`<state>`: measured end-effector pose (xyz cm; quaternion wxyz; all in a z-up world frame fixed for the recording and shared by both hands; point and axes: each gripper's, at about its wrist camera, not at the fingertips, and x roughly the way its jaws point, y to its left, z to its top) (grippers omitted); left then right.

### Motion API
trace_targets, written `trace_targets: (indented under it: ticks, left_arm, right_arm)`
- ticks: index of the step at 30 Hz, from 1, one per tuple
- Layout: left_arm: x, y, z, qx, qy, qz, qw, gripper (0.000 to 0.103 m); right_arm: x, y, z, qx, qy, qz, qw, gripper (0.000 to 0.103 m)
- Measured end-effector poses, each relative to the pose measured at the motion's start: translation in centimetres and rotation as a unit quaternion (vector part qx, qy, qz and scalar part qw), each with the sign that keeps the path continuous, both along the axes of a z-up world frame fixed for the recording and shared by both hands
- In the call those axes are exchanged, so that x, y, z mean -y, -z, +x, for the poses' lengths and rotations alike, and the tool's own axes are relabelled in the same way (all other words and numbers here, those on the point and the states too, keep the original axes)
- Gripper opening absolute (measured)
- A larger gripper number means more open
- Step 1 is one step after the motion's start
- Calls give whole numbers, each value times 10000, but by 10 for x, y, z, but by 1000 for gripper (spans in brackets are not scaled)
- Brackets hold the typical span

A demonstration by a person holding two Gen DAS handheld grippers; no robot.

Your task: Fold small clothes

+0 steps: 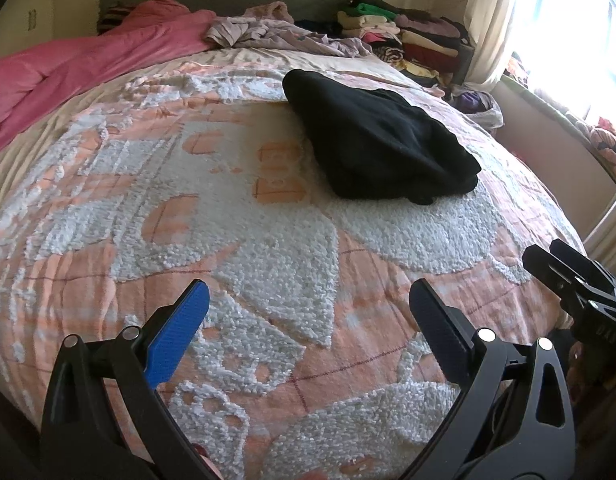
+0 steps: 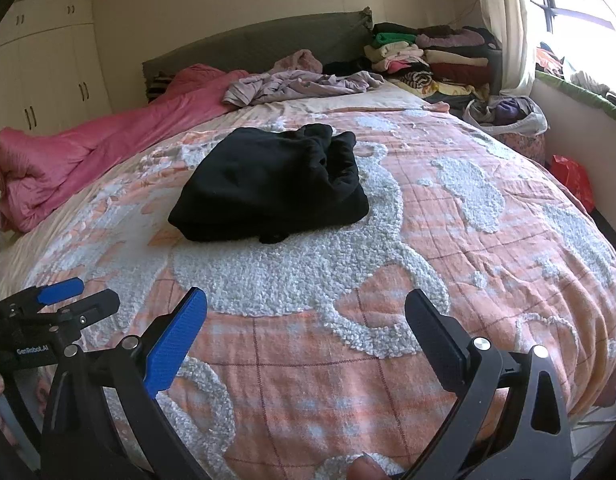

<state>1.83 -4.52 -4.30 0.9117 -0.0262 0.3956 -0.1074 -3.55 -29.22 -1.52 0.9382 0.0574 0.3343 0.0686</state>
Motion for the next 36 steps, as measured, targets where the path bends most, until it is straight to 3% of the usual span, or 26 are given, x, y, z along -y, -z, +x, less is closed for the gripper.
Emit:
trace_targets:
  ticks: [36]
  left_arm:
    - [-2, -8, 0, 27, -67, 67, 10000, 94]
  right_arm:
    - [5, -3, 0, -35, 76, -6, 10000, 99]
